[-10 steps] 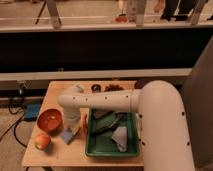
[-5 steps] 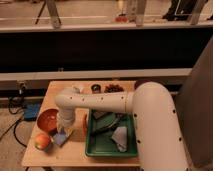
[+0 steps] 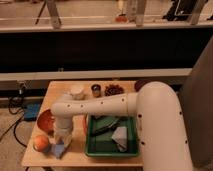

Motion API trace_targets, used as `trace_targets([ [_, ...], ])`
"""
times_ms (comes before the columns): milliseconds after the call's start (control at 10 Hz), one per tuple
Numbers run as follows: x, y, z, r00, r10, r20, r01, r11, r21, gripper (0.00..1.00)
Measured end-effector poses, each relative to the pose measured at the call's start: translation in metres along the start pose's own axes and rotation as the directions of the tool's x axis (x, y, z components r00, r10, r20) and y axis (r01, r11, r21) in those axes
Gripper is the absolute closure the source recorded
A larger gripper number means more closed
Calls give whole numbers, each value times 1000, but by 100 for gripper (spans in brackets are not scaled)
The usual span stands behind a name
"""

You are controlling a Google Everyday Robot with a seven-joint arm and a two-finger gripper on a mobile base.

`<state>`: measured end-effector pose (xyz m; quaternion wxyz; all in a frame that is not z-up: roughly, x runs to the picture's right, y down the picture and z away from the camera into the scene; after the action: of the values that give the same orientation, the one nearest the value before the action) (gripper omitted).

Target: Wipe table surface with sponge

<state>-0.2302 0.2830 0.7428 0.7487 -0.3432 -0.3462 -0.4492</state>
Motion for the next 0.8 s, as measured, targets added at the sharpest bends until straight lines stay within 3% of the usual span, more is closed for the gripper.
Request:
trace_targets([
  [600, 33, 52, -19, 996, 78, -51, -81, 995, -56, 100],
  [800, 47, 46, -22, 995, 83, -54, -85, 995, -47, 100],
])
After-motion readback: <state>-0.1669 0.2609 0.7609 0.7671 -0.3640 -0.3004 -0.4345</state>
